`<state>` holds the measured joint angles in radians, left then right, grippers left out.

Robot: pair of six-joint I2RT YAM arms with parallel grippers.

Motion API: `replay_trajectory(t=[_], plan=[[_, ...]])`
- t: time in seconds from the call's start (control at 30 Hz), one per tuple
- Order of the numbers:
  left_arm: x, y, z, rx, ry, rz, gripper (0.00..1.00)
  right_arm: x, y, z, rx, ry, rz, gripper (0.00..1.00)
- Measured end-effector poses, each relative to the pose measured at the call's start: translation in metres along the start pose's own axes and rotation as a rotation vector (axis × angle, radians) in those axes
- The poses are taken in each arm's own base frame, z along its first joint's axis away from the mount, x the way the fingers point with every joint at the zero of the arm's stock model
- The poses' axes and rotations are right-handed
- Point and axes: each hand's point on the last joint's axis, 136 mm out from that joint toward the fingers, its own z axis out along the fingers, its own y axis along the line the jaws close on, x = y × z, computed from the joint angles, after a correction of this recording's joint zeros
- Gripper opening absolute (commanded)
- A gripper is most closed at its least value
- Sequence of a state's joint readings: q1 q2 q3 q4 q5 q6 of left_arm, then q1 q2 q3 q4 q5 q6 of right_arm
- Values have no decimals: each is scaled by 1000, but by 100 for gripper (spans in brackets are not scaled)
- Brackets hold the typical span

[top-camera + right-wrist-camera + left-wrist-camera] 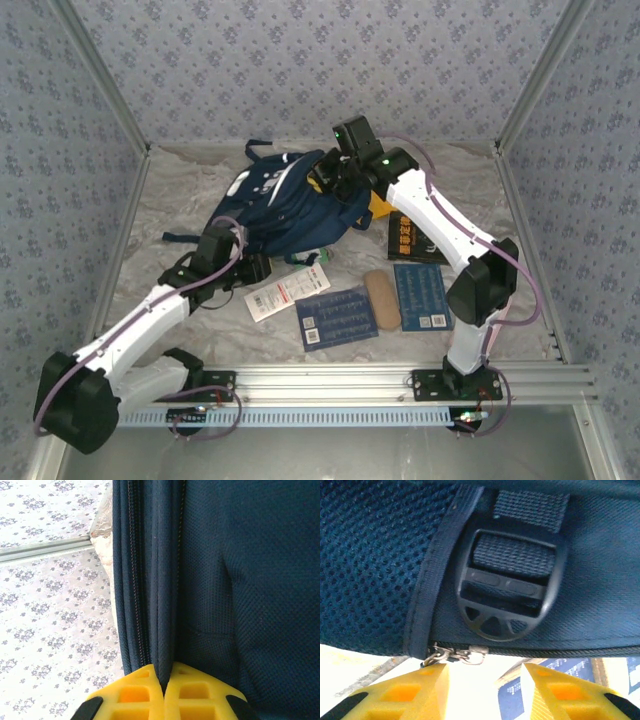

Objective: Pack books, pencil case, and school supplies into a backpack

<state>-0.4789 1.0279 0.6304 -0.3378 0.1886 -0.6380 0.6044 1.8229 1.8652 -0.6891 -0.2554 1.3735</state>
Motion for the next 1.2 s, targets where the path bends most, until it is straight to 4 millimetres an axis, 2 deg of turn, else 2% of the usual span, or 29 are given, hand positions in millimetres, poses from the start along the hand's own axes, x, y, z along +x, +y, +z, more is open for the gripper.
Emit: replay_trajectory(t=[0.17, 0.33, 0.53, 0.8, 1.0, 1.2], plan=[[5, 9, 10, -42, 32, 9, 42, 0, 1, 1, -2, 3, 1, 0], [-1, 12, 14, -71, 23, 14, 39, 4, 2, 4, -5, 11, 1, 0], [-15, 10, 14, -97, -7, 26, 28, 6, 11, 8, -40, 12, -2, 0], [-20, 17, 14, -140, -28, 56, 12, 6, 13, 12, -60, 17, 1, 0], [-23, 21, 9, -166, -49, 88, 0, 6, 12, 13, -62, 23, 0, 0], [-31, 13, -8, -143, -107, 111, 0, 1, 10, 12, -62, 20, 7, 0]])
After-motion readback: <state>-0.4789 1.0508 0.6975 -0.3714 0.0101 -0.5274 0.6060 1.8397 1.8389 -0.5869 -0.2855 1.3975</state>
